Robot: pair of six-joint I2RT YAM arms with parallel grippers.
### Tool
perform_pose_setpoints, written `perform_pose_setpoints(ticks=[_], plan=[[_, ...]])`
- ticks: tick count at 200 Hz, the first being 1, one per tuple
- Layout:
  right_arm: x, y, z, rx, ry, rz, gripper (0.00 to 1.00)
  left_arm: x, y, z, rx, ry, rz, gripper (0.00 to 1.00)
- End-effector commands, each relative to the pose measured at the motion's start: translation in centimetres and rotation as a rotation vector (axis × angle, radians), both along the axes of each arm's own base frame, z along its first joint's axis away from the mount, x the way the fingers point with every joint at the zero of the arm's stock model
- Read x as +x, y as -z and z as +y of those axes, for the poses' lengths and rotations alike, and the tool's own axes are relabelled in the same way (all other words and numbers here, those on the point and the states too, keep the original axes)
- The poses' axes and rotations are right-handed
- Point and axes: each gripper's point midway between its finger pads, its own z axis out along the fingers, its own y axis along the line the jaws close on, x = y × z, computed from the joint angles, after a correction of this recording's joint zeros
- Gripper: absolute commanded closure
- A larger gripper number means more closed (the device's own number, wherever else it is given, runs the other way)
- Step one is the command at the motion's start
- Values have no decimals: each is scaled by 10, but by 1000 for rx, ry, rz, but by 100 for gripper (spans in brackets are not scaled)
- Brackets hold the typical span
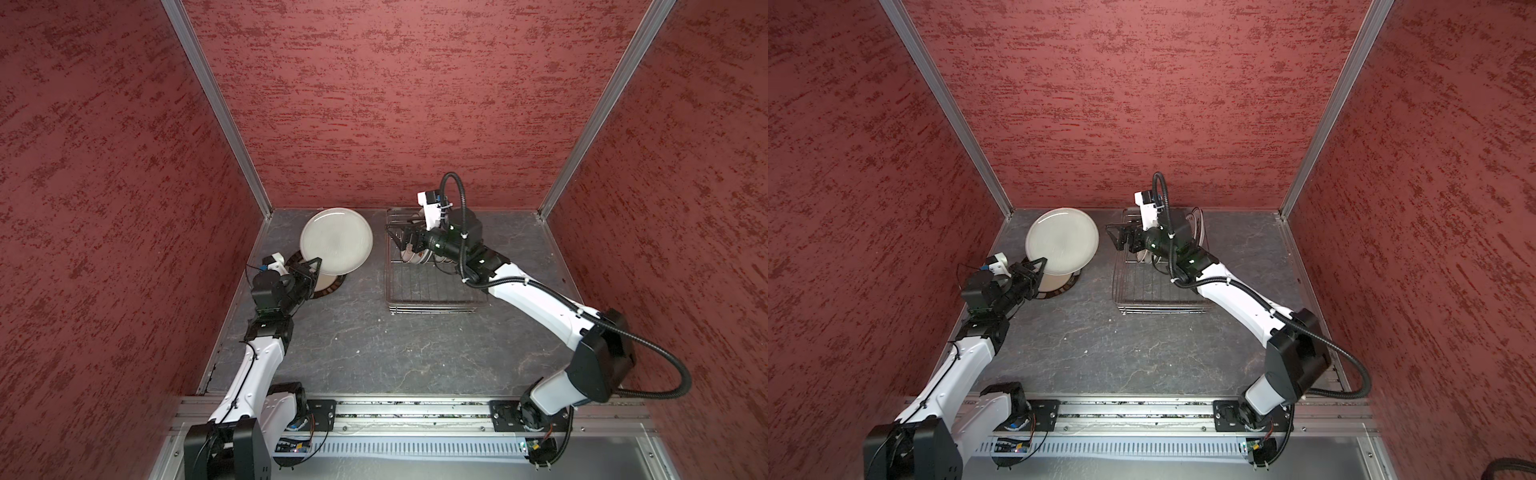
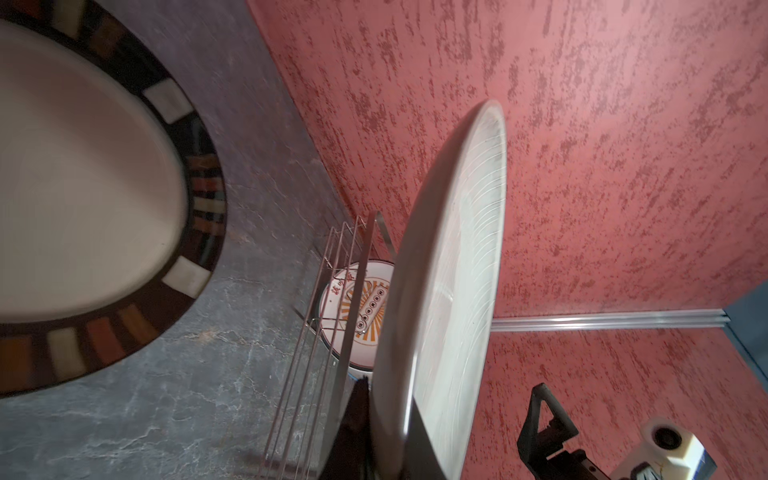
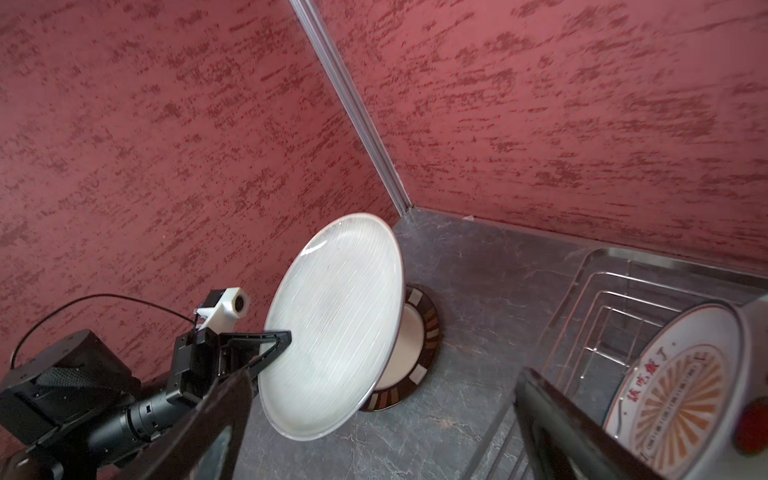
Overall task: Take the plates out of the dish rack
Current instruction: 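Carry the white plate over the dark-rimmed plate with left while right releases, then lower the white plate onto the dark-rimmed plate with left while right returns to rack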
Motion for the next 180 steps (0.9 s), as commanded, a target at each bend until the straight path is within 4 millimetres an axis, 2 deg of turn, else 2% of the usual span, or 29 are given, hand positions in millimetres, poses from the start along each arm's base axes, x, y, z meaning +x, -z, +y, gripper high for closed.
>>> perform_pose_setpoints(ticks=[1, 28, 65, 93, 112, 143, 180], plan=[[9, -2, 16, -33, 5, -40, 1, 1, -22, 20, 31, -58, -101, 100], [13, 10, 44, -85, -24, -62, 1, 5, -2, 41, 52, -139, -50, 100], [18, 27, 75, -131, -53, -88, 1, 11, 26, 51, 63, -180, 37, 100], [29, 43, 93, -160, -53, -69, 1, 11, 45, 69, 98, -260, 110, 100], [35, 53, 106, -213, -35, -75, 1, 16, 58, 71, 91, -258, 136, 100], [35, 67, 121, -224, -61, -63, 1, 24, 75, 73, 83, -262, 174, 100], [37, 77, 125, -234, -66, -56, 1, 23, 85, 77, 103, -282, 203, 100]])
